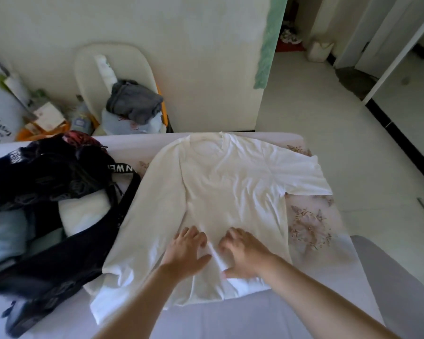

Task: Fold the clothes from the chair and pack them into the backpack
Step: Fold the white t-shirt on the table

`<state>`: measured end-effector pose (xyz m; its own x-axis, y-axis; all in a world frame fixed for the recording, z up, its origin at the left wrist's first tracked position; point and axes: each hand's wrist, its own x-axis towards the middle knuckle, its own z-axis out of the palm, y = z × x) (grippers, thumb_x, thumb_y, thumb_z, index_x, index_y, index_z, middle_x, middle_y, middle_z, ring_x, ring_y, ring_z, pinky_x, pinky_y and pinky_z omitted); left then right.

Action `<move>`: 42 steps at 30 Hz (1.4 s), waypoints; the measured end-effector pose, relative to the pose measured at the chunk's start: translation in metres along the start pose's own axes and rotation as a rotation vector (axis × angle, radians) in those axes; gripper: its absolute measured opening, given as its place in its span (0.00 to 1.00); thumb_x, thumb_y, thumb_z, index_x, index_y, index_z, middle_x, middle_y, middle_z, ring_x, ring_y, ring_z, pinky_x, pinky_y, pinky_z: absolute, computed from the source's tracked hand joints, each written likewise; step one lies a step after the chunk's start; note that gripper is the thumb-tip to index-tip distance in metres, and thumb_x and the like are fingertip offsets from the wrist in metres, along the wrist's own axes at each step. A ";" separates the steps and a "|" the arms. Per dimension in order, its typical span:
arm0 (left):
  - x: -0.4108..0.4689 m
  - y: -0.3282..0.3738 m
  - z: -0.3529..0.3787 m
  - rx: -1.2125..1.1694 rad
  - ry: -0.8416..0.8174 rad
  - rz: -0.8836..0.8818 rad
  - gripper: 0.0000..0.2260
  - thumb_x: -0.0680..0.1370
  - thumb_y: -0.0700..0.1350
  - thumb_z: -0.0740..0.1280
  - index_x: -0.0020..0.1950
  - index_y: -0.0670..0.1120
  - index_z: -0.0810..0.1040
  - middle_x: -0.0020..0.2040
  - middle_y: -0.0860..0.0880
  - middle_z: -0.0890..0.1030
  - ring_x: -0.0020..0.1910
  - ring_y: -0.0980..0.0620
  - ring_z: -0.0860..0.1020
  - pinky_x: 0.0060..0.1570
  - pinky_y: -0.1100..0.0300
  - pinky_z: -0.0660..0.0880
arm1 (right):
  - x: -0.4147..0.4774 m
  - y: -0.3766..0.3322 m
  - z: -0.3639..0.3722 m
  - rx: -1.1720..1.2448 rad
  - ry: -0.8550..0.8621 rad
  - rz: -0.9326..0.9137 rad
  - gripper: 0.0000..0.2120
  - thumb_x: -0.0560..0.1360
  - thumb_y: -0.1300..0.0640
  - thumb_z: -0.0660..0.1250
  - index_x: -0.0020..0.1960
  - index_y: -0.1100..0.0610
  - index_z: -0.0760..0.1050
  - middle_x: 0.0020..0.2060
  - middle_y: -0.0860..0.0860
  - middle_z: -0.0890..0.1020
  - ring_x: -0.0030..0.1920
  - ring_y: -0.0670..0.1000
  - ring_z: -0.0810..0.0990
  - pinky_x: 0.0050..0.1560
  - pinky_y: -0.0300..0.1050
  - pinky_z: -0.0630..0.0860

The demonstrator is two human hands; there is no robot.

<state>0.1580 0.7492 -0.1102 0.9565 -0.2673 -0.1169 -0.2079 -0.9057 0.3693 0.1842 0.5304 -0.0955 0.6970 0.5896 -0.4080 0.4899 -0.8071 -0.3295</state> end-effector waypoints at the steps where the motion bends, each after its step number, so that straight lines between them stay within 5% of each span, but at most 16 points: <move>1: -0.013 -0.002 -0.002 -0.003 -0.085 0.002 0.19 0.65 0.66 0.65 0.47 0.54 0.74 0.47 0.55 0.72 0.52 0.51 0.74 0.52 0.54 0.74 | -0.004 -0.011 0.006 -0.044 -0.043 -0.034 0.35 0.63 0.32 0.74 0.62 0.50 0.71 0.59 0.50 0.67 0.61 0.54 0.70 0.64 0.49 0.67; 4: -0.053 -0.012 0.000 0.105 -0.352 0.017 0.32 0.57 0.72 0.69 0.53 0.56 0.70 0.55 0.57 0.66 0.58 0.55 0.65 0.55 0.56 0.69 | -0.020 -0.022 0.022 -0.218 -0.120 -0.112 0.35 0.61 0.38 0.75 0.62 0.52 0.69 0.59 0.54 0.68 0.60 0.56 0.69 0.62 0.52 0.68; 6: -0.070 -0.014 0.004 0.127 -0.390 0.006 0.35 0.57 0.69 0.71 0.60 0.57 0.70 0.60 0.55 0.64 0.62 0.55 0.61 0.58 0.54 0.69 | -0.031 -0.019 0.026 -0.254 -0.080 -0.101 0.28 0.62 0.48 0.75 0.60 0.53 0.73 0.56 0.55 0.72 0.57 0.58 0.73 0.58 0.52 0.73; 10: -0.087 -0.011 0.002 0.020 -0.202 -0.062 0.12 0.77 0.51 0.68 0.60 0.52 0.78 0.60 0.51 0.75 0.64 0.49 0.71 0.57 0.55 0.72 | -0.042 -0.011 0.029 -0.384 0.097 -0.044 0.13 0.54 0.58 0.77 0.36 0.50 0.77 0.36 0.49 0.77 0.36 0.52 0.79 0.37 0.44 0.74; 13: -0.082 -0.010 -0.017 -0.131 -0.171 -0.209 0.10 0.81 0.46 0.61 0.60 0.50 0.79 0.55 0.44 0.81 0.55 0.42 0.78 0.50 0.57 0.72 | -0.045 -0.023 0.002 -0.261 0.148 0.077 0.03 0.73 0.58 0.66 0.40 0.54 0.74 0.36 0.52 0.80 0.36 0.58 0.81 0.37 0.47 0.66; 16: -0.058 -0.015 -0.052 -0.317 -0.159 -0.315 0.10 0.82 0.45 0.60 0.60 0.51 0.78 0.53 0.44 0.81 0.52 0.42 0.78 0.50 0.55 0.74 | -0.040 -0.024 -0.033 -0.194 0.363 0.151 0.07 0.78 0.59 0.60 0.41 0.54 0.68 0.33 0.54 0.79 0.32 0.59 0.78 0.36 0.47 0.68; 19: -0.026 -0.020 -0.087 -0.199 0.150 -0.327 0.11 0.80 0.41 0.62 0.61 0.49 0.77 0.53 0.46 0.81 0.52 0.43 0.78 0.49 0.54 0.74 | -0.025 -0.020 -0.065 -0.377 0.641 0.119 0.03 0.75 0.63 0.62 0.47 0.57 0.72 0.37 0.54 0.76 0.37 0.58 0.75 0.41 0.51 0.69; 21: -0.013 -0.016 -0.097 -0.048 0.396 -0.292 0.18 0.75 0.33 0.63 0.63 0.48 0.75 0.56 0.47 0.78 0.55 0.43 0.75 0.54 0.51 0.72 | -0.014 -0.019 -0.083 -0.427 0.712 0.241 0.14 0.69 0.67 0.64 0.54 0.59 0.72 0.45 0.57 0.75 0.42 0.59 0.73 0.43 0.53 0.70; 24: -0.014 -0.002 -0.085 -0.037 0.373 -0.116 0.21 0.74 0.30 0.61 0.59 0.50 0.77 0.57 0.51 0.77 0.55 0.49 0.75 0.54 0.54 0.73 | -0.010 -0.018 -0.078 -0.378 0.611 0.282 0.21 0.63 0.72 0.67 0.55 0.58 0.74 0.48 0.58 0.75 0.43 0.60 0.75 0.40 0.50 0.70; 28: -0.038 0.009 -0.040 0.022 -0.045 0.035 0.18 0.78 0.47 0.65 0.67 0.58 0.73 0.70 0.55 0.69 0.72 0.51 0.64 0.66 0.55 0.60 | -0.025 -0.011 -0.028 -0.201 0.295 0.112 0.20 0.69 0.72 0.63 0.57 0.56 0.76 0.56 0.54 0.75 0.51 0.59 0.77 0.43 0.47 0.67; 32: -0.040 -0.007 -0.013 0.234 -0.318 0.003 0.40 0.73 0.59 0.70 0.79 0.60 0.52 0.79 0.49 0.46 0.78 0.43 0.46 0.75 0.47 0.52 | -0.026 -0.001 0.000 -0.265 0.274 0.141 0.41 0.61 0.72 0.66 0.72 0.50 0.66 0.70 0.57 0.68 0.57 0.60 0.77 0.49 0.49 0.73; 34: -0.033 -0.017 -0.008 0.284 -0.271 0.023 0.36 0.76 0.57 0.67 0.79 0.60 0.51 0.79 0.50 0.48 0.78 0.43 0.51 0.75 0.47 0.54 | -0.017 -0.002 0.001 -0.335 0.320 0.153 0.50 0.56 0.74 0.65 0.75 0.48 0.60 0.72 0.61 0.67 0.51 0.59 0.79 0.42 0.49 0.76; 37: -0.015 -0.032 -0.004 0.165 -0.119 0.076 0.27 0.77 0.44 0.65 0.75 0.58 0.66 0.73 0.53 0.68 0.71 0.46 0.67 0.70 0.53 0.62 | 0.003 -0.001 -0.004 -0.449 0.330 0.134 0.52 0.55 0.72 0.58 0.78 0.48 0.58 0.72 0.64 0.66 0.51 0.59 0.79 0.37 0.49 0.77; 40: -0.002 -0.041 -0.012 -0.077 0.019 -0.007 0.22 0.75 0.38 0.64 0.67 0.53 0.75 0.61 0.50 0.81 0.58 0.44 0.80 0.55 0.55 0.75 | 0.029 -0.004 -0.013 -0.549 0.283 0.095 0.50 0.59 0.74 0.63 0.78 0.46 0.60 0.75 0.64 0.62 0.63 0.62 0.74 0.50 0.53 0.77; 42: 0.005 -0.043 -0.026 -0.245 0.114 -0.115 0.17 0.77 0.39 0.62 0.65 0.50 0.75 0.57 0.46 0.81 0.52 0.41 0.81 0.45 0.53 0.77 | 0.045 -0.005 -0.024 -0.582 0.236 0.051 0.41 0.67 0.69 0.71 0.74 0.44 0.67 0.79 0.60 0.56 0.72 0.62 0.64 0.67 0.57 0.68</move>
<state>0.1774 0.7952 -0.1031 0.9906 -0.1162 -0.0719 -0.0543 -0.8176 0.5732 0.2257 0.5603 -0.0914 0.7913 0.5812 -0.1897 0.6113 -0.7571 0.2304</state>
